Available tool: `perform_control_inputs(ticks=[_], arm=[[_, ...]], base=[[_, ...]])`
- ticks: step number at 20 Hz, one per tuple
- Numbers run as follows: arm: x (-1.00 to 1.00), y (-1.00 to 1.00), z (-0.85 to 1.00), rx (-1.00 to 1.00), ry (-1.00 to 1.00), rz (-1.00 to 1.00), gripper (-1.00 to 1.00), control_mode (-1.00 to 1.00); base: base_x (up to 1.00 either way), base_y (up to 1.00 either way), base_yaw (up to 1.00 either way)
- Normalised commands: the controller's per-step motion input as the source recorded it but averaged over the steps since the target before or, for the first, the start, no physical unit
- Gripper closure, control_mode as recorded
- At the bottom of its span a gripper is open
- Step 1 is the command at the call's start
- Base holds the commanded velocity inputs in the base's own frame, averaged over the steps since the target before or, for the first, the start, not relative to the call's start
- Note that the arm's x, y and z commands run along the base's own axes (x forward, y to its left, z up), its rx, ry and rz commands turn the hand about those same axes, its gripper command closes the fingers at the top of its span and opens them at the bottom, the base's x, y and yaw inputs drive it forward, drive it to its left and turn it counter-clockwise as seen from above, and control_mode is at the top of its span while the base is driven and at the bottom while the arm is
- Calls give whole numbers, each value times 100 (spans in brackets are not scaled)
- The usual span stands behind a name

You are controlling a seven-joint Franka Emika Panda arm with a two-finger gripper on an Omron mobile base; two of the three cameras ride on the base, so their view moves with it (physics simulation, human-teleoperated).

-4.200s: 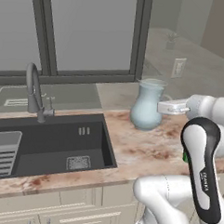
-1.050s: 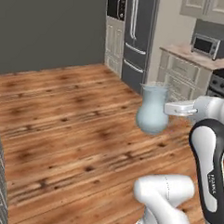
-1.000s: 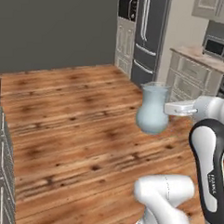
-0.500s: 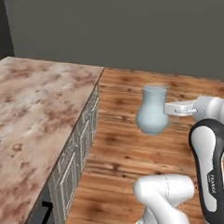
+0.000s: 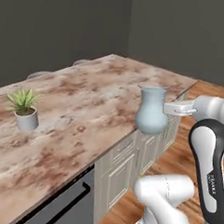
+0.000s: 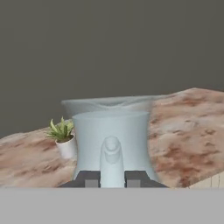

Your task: Place the pitcher and cup on the dining counter for serving.

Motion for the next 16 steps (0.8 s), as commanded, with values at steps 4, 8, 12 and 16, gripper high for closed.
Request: perform_control_inputs(ticks=[4,8,12,16], arm=[[0,0,0,0,0,0,100,100],[0,0,0,0,0,0,100,100],[0,0,0,0,0,0,100,100],[0,0,0,0,0,0,100,100]], base=[[100,-74,59],[100,-83,57],[90,-86,58],[59,-87,59]])
